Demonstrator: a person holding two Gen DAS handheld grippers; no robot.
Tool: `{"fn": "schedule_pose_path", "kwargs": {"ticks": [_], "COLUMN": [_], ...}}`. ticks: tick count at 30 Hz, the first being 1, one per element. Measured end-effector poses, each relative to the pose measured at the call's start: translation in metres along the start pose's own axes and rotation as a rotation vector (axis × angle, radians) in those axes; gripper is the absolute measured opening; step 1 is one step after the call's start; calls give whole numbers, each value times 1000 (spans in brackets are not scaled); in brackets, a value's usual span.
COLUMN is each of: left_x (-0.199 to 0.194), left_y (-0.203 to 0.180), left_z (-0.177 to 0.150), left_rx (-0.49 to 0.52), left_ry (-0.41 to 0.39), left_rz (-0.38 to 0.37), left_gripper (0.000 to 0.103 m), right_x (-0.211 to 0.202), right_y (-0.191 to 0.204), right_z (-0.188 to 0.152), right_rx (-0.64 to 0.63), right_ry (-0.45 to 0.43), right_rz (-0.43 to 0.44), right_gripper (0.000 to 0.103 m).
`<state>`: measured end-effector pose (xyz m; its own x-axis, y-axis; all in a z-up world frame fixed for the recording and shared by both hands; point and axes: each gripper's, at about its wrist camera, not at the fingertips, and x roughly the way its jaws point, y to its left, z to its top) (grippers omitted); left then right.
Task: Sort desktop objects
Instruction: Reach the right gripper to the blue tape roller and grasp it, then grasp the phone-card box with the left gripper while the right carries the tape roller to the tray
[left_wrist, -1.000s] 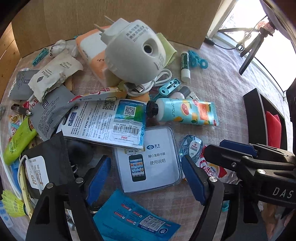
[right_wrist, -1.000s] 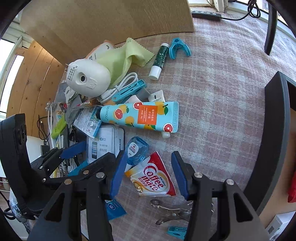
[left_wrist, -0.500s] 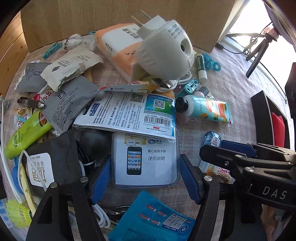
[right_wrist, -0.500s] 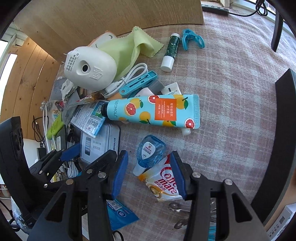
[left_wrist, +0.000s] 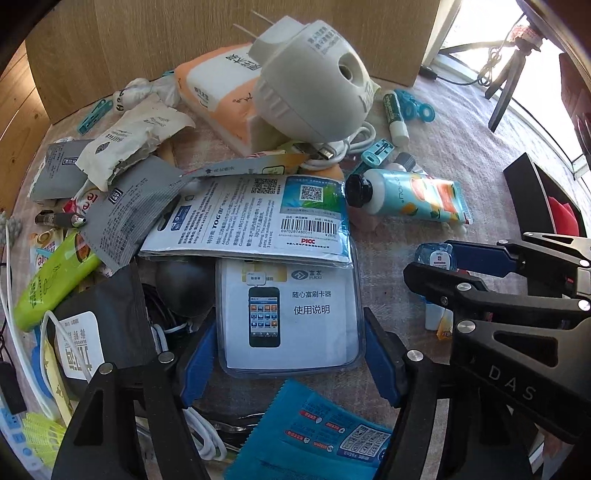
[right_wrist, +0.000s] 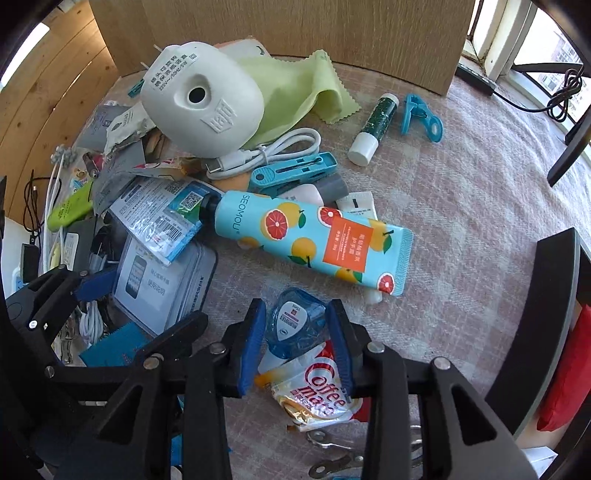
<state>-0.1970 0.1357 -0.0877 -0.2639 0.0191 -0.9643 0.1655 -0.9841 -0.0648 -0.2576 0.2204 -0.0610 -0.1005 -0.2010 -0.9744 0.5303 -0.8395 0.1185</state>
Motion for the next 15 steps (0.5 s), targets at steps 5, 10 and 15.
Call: {"fn": "schedule_pose_path", "kwargs": {"ticks": [5, 10, 15], "left_x": [-2, -5, -12], "left_y": [-2, 5, 18], "left_z": [-5, -4, 0], "left_rx": [16, -15, -38], "left_ry": [-11, -7, -16], "left_rz": [3, -9, -7], "left_gripper": [68, 69, 68], "right_x": [7, 2, -3], "right_y": [30, 13, 5], "right_z": [-8, -11, -14], "right_rx": [-77, -22, -3], "right_ry": [-8, -3, -14], "right_rz": [-17, 39, 35], "right_gripper": [33, 31, 30]}}
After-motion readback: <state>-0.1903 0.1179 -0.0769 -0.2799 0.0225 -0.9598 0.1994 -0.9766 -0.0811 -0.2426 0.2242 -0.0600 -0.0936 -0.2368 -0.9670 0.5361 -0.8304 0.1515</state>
